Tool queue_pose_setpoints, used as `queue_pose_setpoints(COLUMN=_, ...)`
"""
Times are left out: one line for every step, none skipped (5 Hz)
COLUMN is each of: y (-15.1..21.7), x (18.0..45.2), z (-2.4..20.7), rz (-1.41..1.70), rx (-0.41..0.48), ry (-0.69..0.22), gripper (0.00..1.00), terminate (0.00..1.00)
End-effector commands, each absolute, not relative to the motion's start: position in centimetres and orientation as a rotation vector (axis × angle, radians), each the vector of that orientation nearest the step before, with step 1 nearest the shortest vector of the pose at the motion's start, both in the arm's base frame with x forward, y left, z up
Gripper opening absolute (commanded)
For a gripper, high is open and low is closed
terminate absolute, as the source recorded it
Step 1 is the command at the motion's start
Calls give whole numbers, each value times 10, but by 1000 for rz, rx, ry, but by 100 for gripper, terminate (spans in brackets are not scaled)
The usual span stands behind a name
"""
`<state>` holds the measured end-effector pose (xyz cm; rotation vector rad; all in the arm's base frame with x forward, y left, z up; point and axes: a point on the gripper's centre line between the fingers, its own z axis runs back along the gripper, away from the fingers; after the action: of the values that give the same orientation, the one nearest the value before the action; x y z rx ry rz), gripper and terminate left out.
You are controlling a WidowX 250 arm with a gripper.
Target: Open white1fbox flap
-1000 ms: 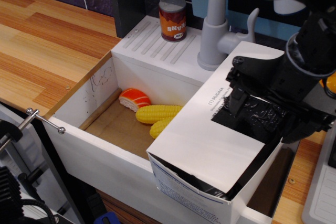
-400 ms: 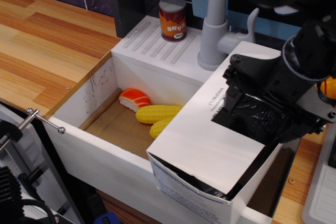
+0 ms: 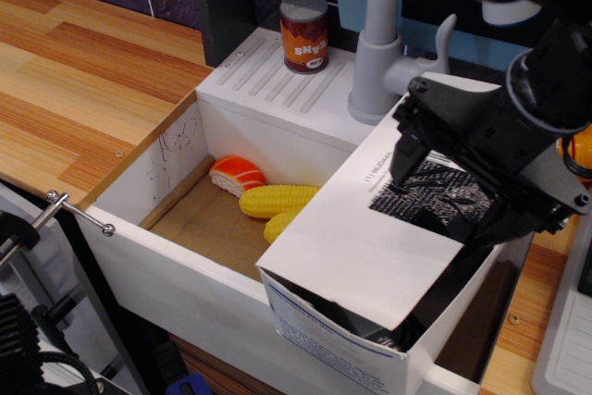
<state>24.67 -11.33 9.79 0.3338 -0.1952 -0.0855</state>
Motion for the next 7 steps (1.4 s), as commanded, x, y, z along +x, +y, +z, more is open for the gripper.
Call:
queue_pose_setpoints(y=-98, x=247, z=138, rz=-118, rx=359, ry=-242, gripper=100, terminate=0)
queue_pose_setpoints(y=-84, x=250, z=155, rz=-148, rx=364, ry=-242, gripper=100, terminate=0)
queue_pose_setpoints(y=-65, x=250, z=168, rz=-211, rx=328, ry=-254, gripper=100, terminate=0)
queue_pose_setpoints(y=-42, x=250, z=177, rz=-239, rx=273, ry=-247, gripper=100, terminate=0)
queue_pose_setpoints(y=-23, x=251, z=179, rz=-292, rx=295, ry=-276, gripper=100, terminate=0)
queue_pose_setpoints(y=-1, x=256, z=169, rz=-312, rx=251, ry=-292, gripper=100, terminate=0)
queue_pose_setpoints(y=15, x=263, z=158, rz=-358, rx=257, ry=-325, gripper=100, terminate=0)
